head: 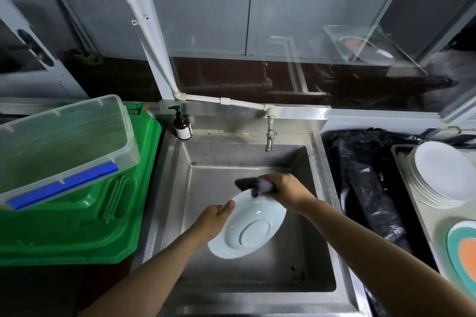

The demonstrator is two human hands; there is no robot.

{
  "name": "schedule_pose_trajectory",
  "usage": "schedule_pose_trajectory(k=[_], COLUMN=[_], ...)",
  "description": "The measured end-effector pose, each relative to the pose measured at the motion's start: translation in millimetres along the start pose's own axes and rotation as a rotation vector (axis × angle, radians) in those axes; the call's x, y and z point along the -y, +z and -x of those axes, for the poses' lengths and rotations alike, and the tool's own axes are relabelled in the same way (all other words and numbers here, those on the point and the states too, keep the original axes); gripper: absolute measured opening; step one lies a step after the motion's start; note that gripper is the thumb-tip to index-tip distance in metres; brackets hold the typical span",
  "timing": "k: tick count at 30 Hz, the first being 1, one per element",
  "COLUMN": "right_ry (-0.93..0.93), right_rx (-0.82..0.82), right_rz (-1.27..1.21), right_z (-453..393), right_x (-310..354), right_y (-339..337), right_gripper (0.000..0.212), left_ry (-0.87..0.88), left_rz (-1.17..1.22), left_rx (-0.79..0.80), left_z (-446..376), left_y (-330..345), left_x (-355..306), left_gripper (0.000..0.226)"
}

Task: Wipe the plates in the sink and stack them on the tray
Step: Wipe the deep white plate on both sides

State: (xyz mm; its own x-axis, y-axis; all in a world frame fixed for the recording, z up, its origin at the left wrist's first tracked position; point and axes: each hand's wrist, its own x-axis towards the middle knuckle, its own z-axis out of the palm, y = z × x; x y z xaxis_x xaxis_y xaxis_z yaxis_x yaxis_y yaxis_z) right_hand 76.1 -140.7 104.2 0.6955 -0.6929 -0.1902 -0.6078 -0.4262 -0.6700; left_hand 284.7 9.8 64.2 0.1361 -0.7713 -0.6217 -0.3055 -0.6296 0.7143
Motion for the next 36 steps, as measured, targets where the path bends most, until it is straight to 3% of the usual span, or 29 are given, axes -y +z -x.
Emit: schedule_pose_trajectory(k=[3,8,12,14,16,17,20,22,26,30,33,36], right_ry=[0.068,0.125,0.024,-0.086,-0.162,-0.183,-0.246,-0.286,-0.295,-0.086,0.13,0.189], right_rx=[-0.117,0.099,0.03,0.055,0.019,-0.008,-0.104,-0.158,-0.157,-0.069,0.033,0.053], right_rz=[-0.092,-0.106,0.075,0.208,0.271,0.287,0.356,0.377,0.472,0.463,0.364,0.328], right_z=[6.2,29.0,29.9,30.9,35.4,37.6,47.1,56.6,62.3,33.8,4.1,-9.7], right_x=[-8.8,-12.3,0.3,7.6,14.0,16.4,22.9,23.8,24.1,48.3,62.9,58.5], right_y=[7.9,55.5,90.5,102.9,116.3,121.9,135.4,140.9,146.0,146.6,131.1,118.3], right_gripper=[0.042,0.064,0.075,0.068,0.066,0.066,0.064,0.059,0.048,0.051,0.058,0.058], left_ry=[-0.121,-0.314,-0.383,-0.42,-0.429,-0.436,-0.506,-0.513,-0.469,-0.482,-0.43,-0.425], left_rz=[0.215,0.506,0.597,0.627,0.726,0.786,0.963,1.107,1.07,0.982,0.935,0.853], left_rx=[-0.015,-0.117,-0.207,-0.231,-0.278,-0.287,-0.254,-0.134,-0.277,-0.258,-0.263,-0.293], left_z=[-3.7,-4.5,-8.8,-10.3,-10.1,-12.4,-17.7,-14.2,-12.1,-21.2,-21.9,-7.8], left_y=[4.8,12.8,17.7,20.3,22.7,22.7,20.5,17.0,18.9,35.2,42.4,37.6], left_x=[10.1,4.4,5.0,3.7,-1.2,-0.2,1.7,-5.3,-5.0,18.5,20.6,8.3], left_gripper=[0.082,0.066,0.087,0.092,0.074,0.075,0.106,0.103,0.095,0.103,0.088,0.078])
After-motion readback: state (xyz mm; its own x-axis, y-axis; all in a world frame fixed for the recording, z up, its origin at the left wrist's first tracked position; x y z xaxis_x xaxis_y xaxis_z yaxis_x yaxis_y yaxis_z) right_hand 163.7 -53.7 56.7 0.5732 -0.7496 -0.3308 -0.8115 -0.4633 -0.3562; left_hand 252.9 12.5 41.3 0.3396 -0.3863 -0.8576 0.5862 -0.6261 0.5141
